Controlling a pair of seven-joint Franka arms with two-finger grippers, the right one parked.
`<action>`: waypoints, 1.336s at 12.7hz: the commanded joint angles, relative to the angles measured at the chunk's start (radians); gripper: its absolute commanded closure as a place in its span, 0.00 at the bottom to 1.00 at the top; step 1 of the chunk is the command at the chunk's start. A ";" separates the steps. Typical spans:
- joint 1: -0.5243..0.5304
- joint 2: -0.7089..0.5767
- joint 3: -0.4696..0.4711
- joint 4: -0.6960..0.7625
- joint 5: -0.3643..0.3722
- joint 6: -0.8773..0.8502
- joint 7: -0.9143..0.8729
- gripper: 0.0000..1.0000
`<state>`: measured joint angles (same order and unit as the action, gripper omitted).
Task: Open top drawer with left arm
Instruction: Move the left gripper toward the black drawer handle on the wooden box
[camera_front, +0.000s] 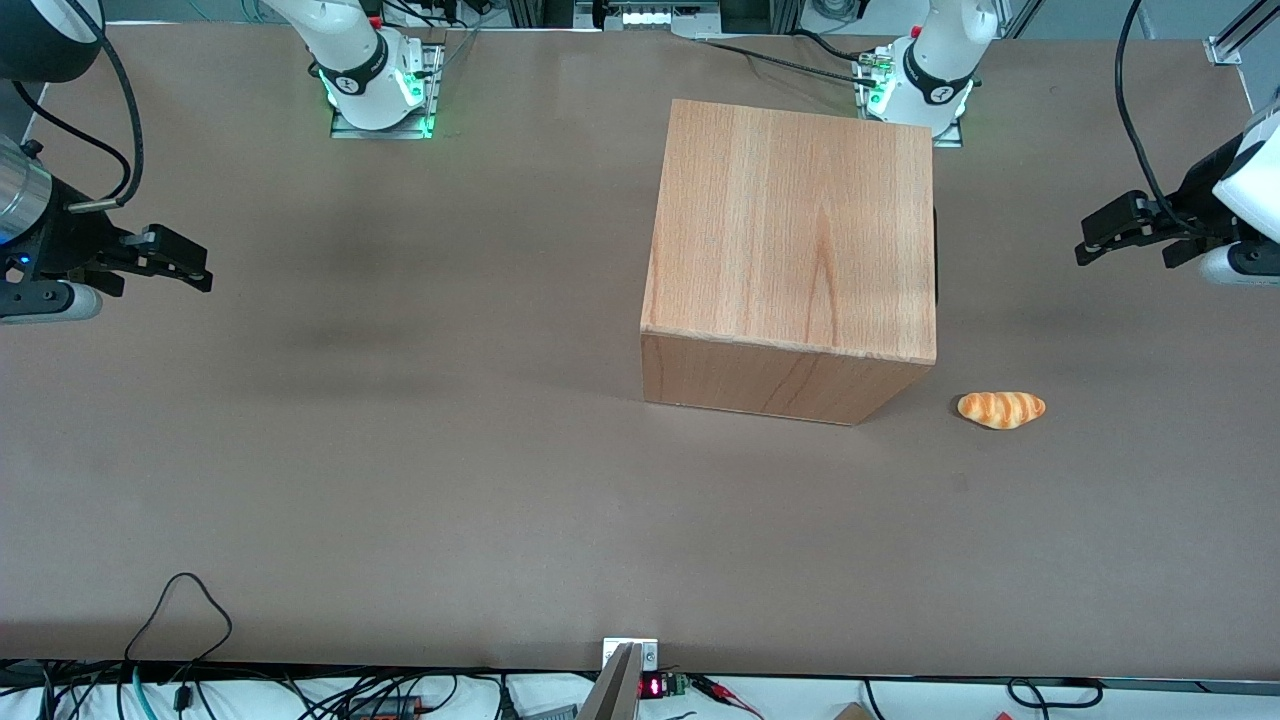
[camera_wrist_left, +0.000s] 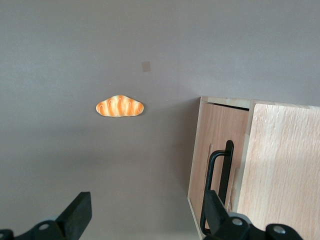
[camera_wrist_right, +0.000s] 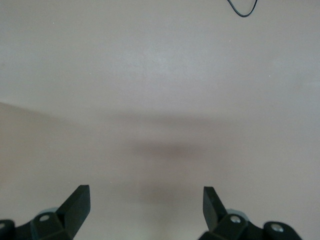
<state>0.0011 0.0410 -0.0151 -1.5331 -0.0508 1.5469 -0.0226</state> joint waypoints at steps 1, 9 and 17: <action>0.002 -0.001 -0.005 0.014 0.031 -0.014 0.019 0.00; 0.004 0.086 -0.005 0.016 -0.132 -0.100 -0.065 0.00; 0.000 0.212 -0.011 0.021 -0.127 -0.195 -0.014 0.00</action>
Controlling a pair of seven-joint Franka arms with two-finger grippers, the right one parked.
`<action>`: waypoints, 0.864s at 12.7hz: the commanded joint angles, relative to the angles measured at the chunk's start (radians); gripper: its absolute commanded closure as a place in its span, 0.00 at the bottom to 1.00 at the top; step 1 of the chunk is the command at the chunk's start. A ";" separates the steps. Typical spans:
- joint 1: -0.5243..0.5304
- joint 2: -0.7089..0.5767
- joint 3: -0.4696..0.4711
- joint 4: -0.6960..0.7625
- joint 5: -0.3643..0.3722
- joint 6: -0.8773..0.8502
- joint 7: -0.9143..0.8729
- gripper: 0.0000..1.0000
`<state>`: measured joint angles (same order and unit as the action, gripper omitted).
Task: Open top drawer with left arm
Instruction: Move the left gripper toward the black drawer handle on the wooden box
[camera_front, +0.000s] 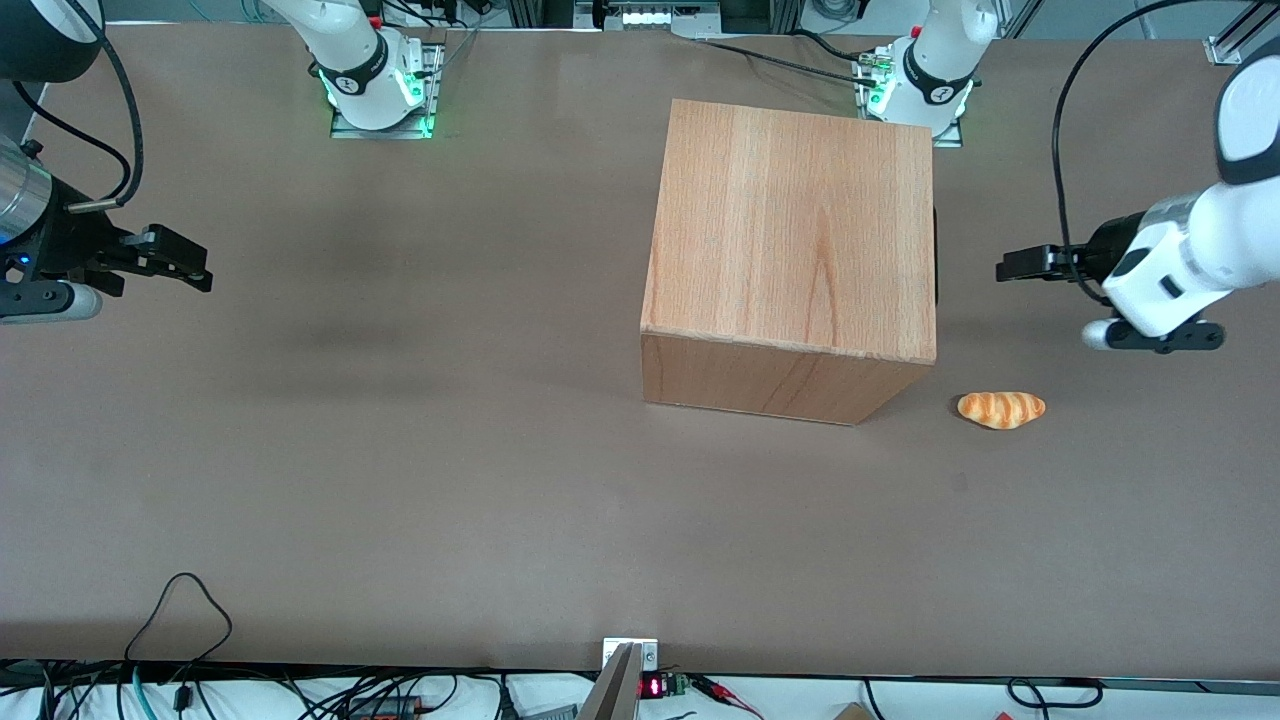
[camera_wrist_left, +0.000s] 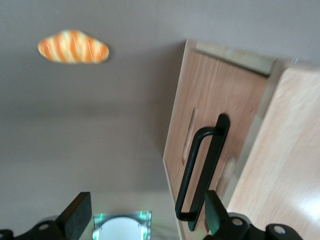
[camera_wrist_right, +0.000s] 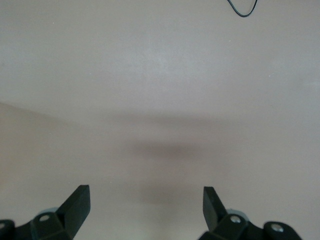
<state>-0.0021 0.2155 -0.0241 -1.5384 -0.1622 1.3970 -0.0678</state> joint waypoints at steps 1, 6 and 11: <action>0.007 0.050 0.000 0.026 -0.016 -0.046 0.035 0.00; 0.007 0.082 0.000 0.011 -0.033 -0.056 0.042 0.00; 0.010 0.084 0.000 -0.052 -0.034 -0.047 0.118 0.00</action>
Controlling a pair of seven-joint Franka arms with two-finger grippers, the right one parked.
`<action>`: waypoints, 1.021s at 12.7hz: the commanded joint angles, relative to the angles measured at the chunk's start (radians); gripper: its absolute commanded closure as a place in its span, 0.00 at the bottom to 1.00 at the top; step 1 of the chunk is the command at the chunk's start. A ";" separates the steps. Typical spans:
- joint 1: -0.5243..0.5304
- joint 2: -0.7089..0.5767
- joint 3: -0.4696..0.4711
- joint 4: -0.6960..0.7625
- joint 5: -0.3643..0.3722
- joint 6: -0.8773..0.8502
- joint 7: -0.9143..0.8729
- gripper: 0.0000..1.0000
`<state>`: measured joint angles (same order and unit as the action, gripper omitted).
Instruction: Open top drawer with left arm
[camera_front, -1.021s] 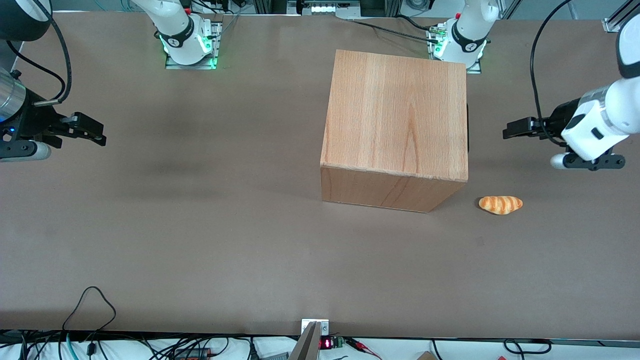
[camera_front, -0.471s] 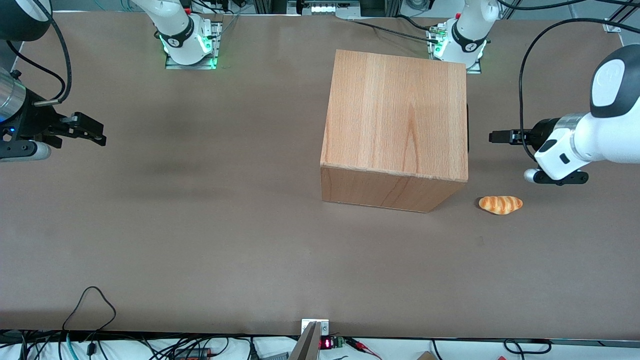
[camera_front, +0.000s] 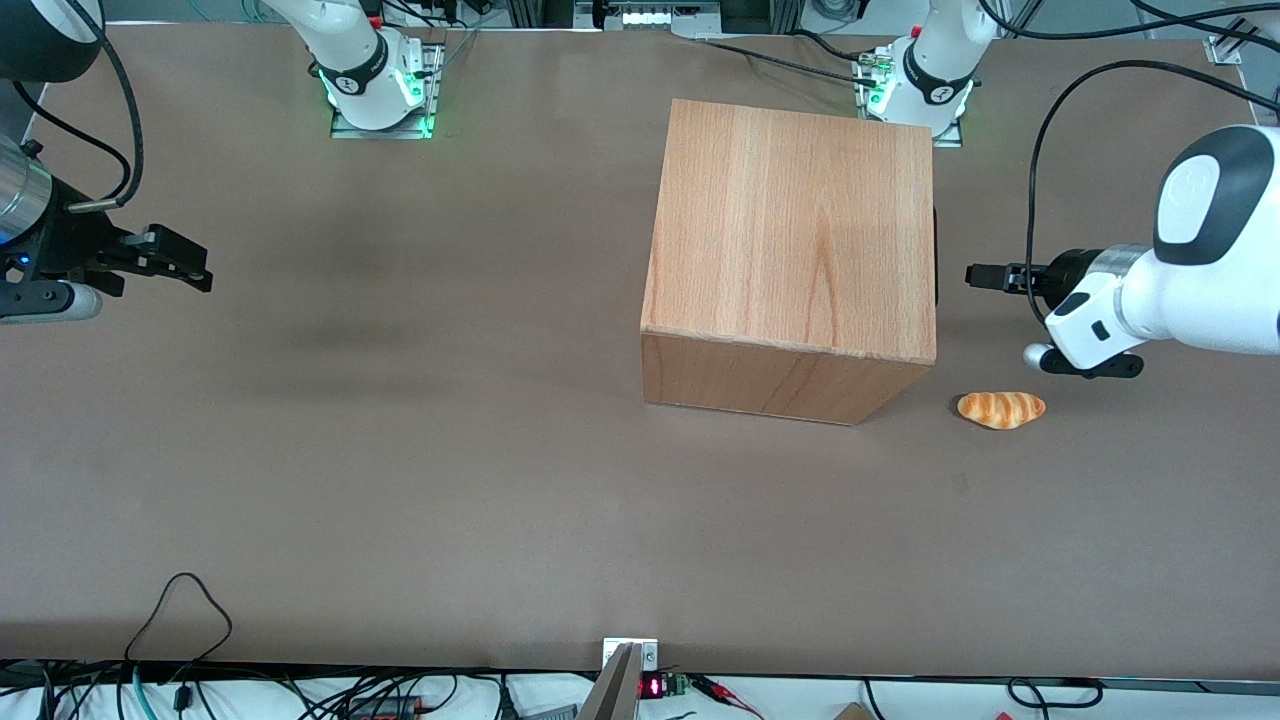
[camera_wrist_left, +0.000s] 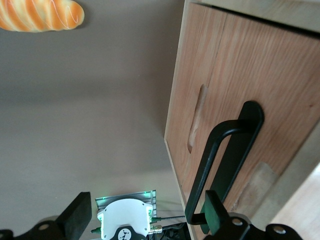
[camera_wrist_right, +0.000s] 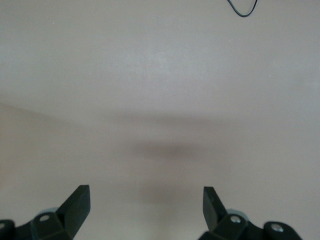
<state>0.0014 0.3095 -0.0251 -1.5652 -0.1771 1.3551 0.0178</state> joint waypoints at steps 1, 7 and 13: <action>0.005 -0.010 -0.001 -0.036 -0.021 -0.005 0.036 0.00; -0.001 -0.017 -0.001 -0.102 -0.071 0.013 0.037 0.00; -0.006 -0.012 -0.015 -0.138 -0.088 0.029 0.041 0.00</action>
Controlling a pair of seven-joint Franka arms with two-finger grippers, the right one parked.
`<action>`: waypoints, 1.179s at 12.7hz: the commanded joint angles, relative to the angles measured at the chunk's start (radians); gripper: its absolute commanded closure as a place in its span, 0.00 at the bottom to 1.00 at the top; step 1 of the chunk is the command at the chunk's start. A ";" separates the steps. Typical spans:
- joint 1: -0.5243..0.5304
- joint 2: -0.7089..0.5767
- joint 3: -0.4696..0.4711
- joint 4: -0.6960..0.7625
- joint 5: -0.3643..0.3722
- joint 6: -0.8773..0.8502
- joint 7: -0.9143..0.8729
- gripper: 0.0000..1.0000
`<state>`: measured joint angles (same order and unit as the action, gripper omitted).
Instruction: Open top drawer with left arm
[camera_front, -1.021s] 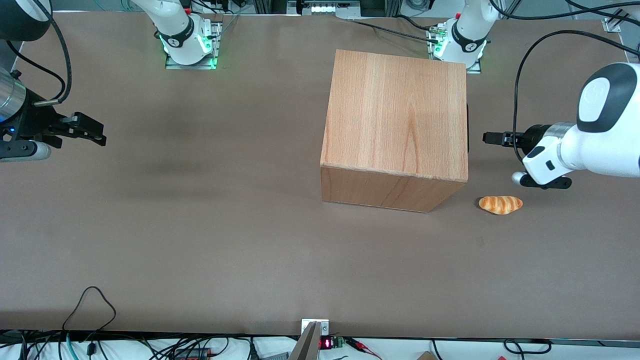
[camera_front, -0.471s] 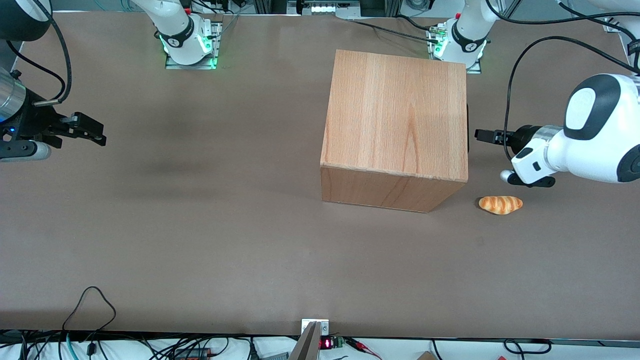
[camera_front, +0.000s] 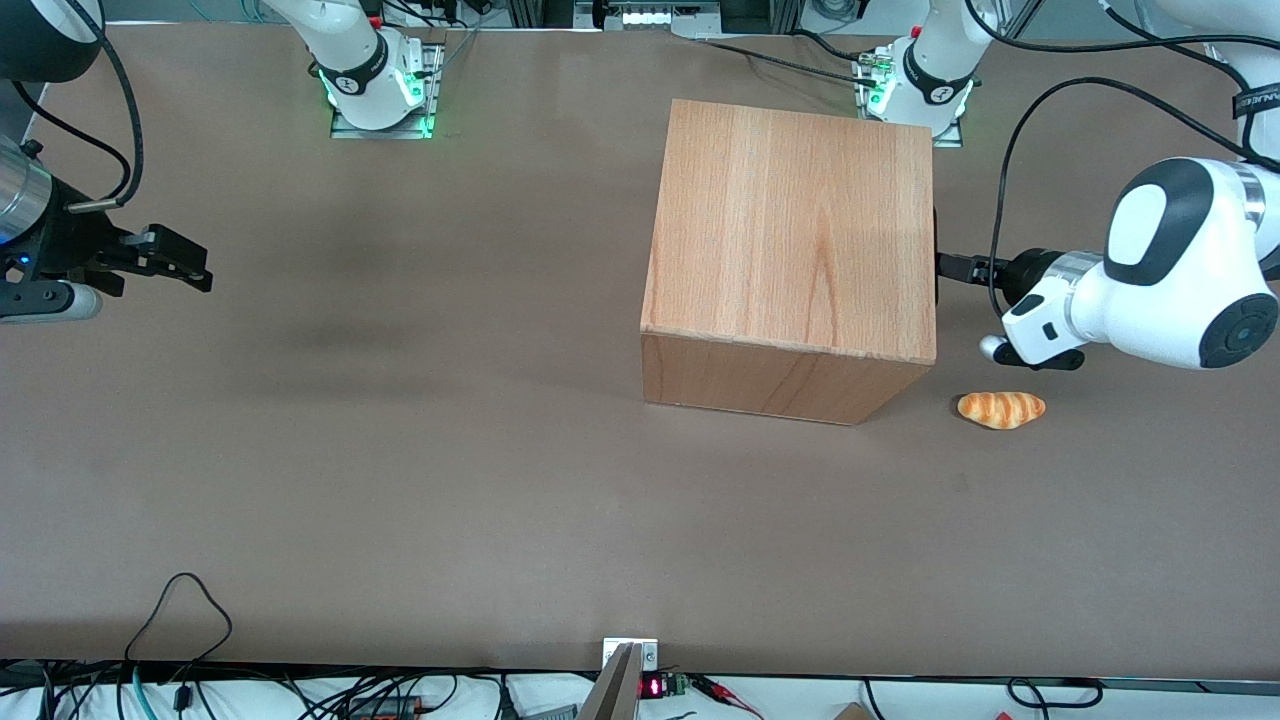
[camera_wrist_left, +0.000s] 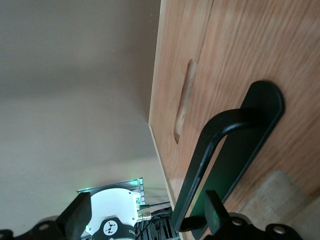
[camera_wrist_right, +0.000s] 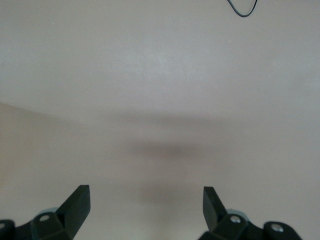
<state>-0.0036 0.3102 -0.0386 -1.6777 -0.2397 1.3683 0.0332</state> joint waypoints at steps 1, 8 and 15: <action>-0.003 -0.011 -0.004 -0.025 -0.026 0.017 0.030 0.00; -0.001 0.032 -0.012 -0.030 -0.018 0.067 0.065 0.00; 0.033 0.066 -0.006 0.007 0.025 0.095 0.065 0.00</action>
<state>0.0023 0.3545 -0.0498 -1.7022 -0.2405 1.4396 0.0835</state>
